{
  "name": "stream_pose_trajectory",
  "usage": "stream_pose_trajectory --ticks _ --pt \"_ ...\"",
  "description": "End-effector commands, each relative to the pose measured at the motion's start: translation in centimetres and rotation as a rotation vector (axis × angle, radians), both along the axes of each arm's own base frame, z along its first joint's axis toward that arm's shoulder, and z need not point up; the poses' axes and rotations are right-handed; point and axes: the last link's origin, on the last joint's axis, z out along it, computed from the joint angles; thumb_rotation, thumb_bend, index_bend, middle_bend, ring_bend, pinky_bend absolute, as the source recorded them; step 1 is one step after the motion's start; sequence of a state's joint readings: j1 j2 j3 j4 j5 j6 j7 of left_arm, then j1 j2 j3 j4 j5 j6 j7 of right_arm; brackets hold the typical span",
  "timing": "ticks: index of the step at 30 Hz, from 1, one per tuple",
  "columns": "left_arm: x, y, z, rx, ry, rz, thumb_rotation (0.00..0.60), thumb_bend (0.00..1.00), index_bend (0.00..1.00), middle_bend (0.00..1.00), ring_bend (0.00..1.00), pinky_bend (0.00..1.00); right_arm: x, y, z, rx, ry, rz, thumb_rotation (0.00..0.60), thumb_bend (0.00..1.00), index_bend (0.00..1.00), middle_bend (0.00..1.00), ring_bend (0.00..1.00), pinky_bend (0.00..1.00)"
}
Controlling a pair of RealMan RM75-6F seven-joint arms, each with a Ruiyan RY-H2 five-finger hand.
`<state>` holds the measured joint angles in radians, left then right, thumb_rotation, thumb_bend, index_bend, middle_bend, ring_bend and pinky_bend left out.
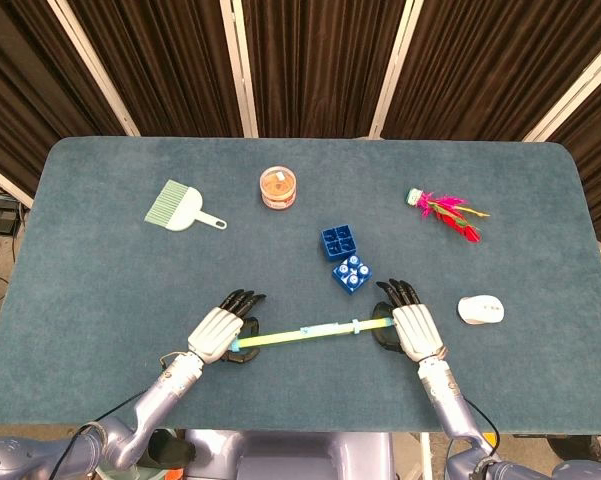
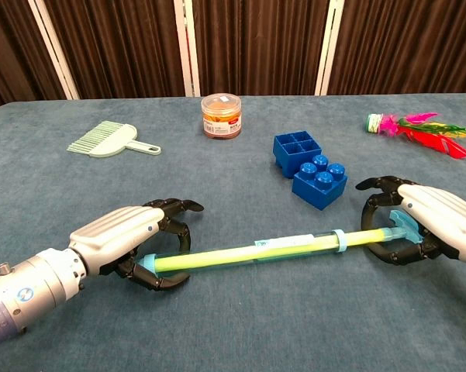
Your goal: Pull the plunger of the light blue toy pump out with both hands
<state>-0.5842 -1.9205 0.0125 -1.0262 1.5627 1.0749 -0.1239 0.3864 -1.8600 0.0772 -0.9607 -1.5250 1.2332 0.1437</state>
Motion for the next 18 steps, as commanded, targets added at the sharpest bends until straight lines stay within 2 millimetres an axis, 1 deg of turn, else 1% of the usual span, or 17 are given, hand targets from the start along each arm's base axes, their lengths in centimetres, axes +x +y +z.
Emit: stream_pose_trajectory --ticks 1,12,18 --pt "0.02 0.08 -0.03 0.000 0.000 0.001 0.600 0.54 0.60 0.06 0.00 0.00 -0.16 0.10 -0.25 0.006 0.000 -0.002 0.600 0.42 0.56 0.16 0.08 0.09" --pt "0.01 0.21 -0.09 0.001 -0.002 0.001 0.600 0.54 0.60 0.06 0.00 0.00 -0.87 0.19 -0.39 0.007 0.000 -0.016 0.600 0.48 0.65 0.18 0.08 0.09" --pt "-0.02 0.19 0.03 0.004 -0.004 0.000 0.600 0.54 0.60 0.06 0.00 0.00 -0.90 0.23 -0.19 -0.005 0.004 -0.015 0.600 0.55 0.73 0.20 0.08 0.10"
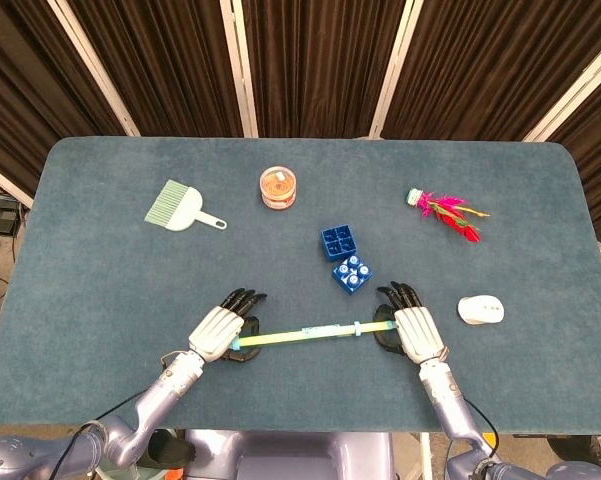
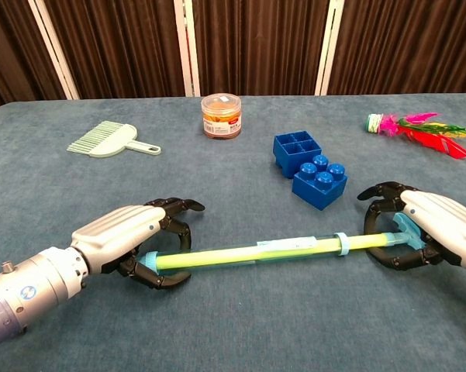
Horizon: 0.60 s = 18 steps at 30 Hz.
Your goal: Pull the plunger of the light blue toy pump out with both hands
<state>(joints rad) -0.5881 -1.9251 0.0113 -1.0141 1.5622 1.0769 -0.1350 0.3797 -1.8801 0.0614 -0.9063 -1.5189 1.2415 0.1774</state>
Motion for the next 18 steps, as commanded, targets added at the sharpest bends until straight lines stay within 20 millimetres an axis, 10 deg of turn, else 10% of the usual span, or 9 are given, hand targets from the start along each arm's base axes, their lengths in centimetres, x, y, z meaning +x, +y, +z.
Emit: stream_pose_trajectory --ticks 1,18 --pt "0.0 0.0 0.1 0.004 -0.001 -0.002 0.600 0.54 0.61 0.06 0.00 0.00 0.0 0.0 0.2 -0.009 0.003 0.002 0.600 0.55 0.74 0.20 0.08 0.10" --pt "0.9 -0.6 3.6 0.076 -0.068 -0.048 0.600 0.54 0.62 0.07 0.00 0.00 1.0 -1.4 4.4 -0.152 0.073 0.045 0.600 0.60 0.83 0.24 0.09 0.12"
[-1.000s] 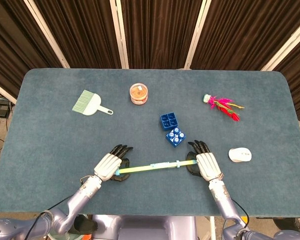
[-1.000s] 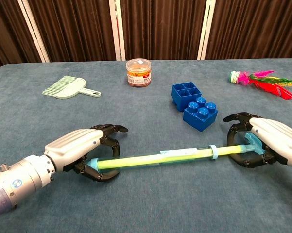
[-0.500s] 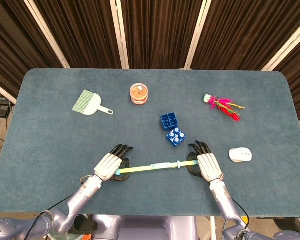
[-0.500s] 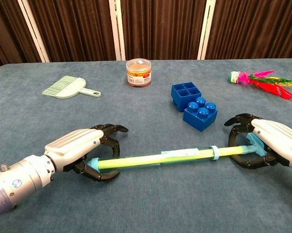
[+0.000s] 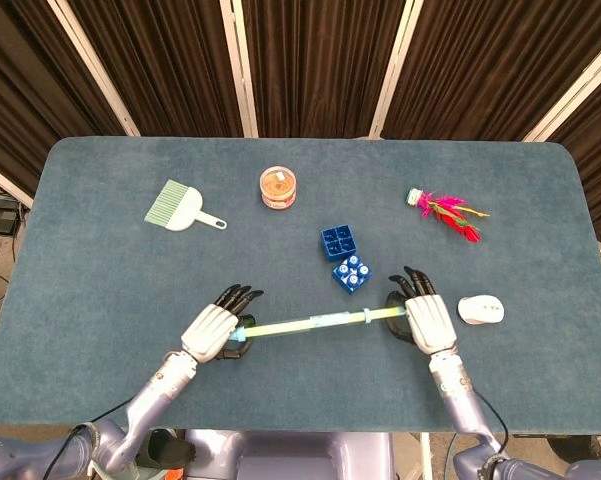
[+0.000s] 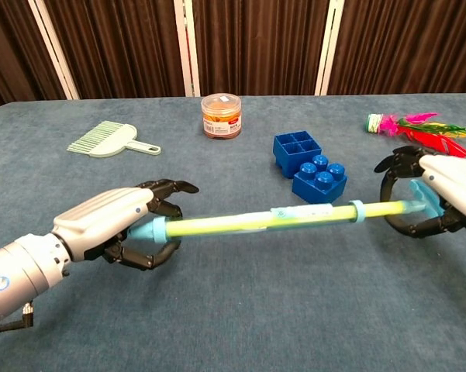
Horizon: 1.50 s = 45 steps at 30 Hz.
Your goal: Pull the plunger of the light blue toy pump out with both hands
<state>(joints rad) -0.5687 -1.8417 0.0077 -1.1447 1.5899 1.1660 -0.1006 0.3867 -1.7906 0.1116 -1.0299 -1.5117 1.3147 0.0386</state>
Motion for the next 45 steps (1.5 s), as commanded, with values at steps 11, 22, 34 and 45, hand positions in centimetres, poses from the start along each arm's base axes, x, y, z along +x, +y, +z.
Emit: stream_pose_trajectory --ticks 11,22,34,45 --pt "0.4 -0.8 2.7 0.036 -0.026 -0.028 0.600 0.58 0.64 0.07 0.00 0.00 0.2 -0.3 2.9 -0.071 0.042 0.001 0.600 0.61 0.84 0.24 0.09 0.12" --pt "0.0 -1.2 3.6 0.041 -0.029 -0.015 0.600 0.67 0.67 0.09 0.00 0.00 -0.2 -0.7 4.0 -0.096 0.066 -0.017 0.600 0.61 0.84 0.24 0.09 0.12" --pt "-0.6 -2.1 5.9 0.072 -0.056 -0.020 0.600 0.67 0.67 0.11 0.00 0.00 -1.8 -1.9 5.9 -0.146 0.105 -0.061 0.600 0.61 0.84 0.25 0.09 0.12" --pt "-1.3 -2.7 7.2 0.088 -0.061 -0.026 0.600 0.67 0.67 0.11 0.00 0.00 -3.3 -2.8 7.6 -0.187 0.152 -0.098 0.600 0.61 0.84 0.25 0.10 0.12"
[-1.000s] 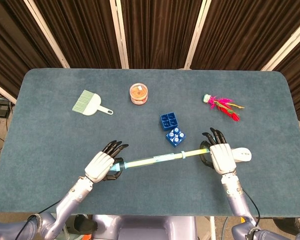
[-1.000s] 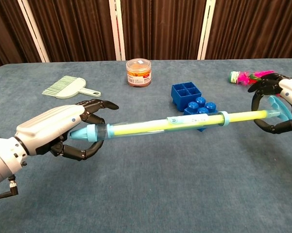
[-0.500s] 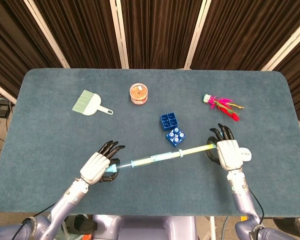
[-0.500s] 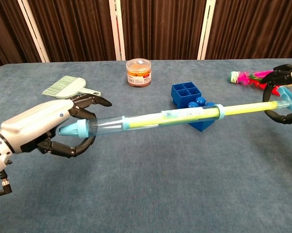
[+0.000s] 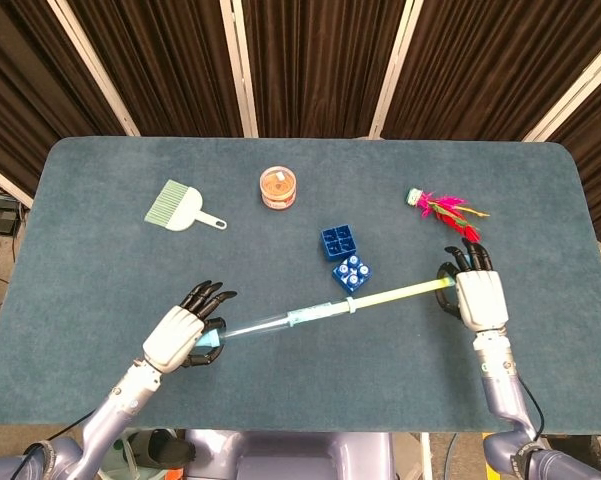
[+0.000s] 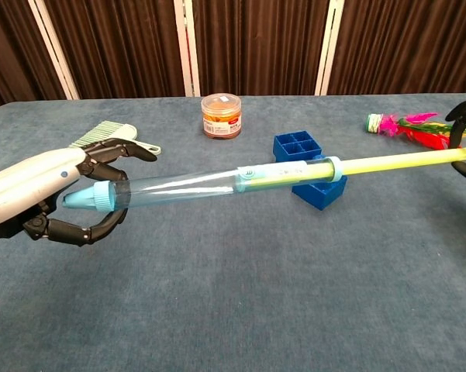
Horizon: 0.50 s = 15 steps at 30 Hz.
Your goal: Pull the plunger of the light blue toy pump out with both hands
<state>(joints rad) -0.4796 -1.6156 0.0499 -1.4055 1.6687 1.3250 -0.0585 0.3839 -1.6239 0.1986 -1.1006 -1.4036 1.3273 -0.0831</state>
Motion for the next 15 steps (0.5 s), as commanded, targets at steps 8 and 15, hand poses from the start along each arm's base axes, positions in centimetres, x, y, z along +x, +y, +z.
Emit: stream_pose_trajectory --ticks 8,15 --pt "-0.9 -0.9 1.1 0.001 0.003 -0.002 0.600 0.67 0.67 0.11 0.00 0.00 -1.7 -0.7 2.0 -0.049 0.039 -0.050 0.600 0.61 0.84 0.25 0.10 0.12" --pt "-1.6 -1.5 2.0 0.007 0.001 0.002 0.600 0.67 0.67 0.11 0.00 0.00 -2.5 -1.4 3.3 -0.083 0.067 -0.075 0.600 0.61 0.85 0.25 0.10 0.12"
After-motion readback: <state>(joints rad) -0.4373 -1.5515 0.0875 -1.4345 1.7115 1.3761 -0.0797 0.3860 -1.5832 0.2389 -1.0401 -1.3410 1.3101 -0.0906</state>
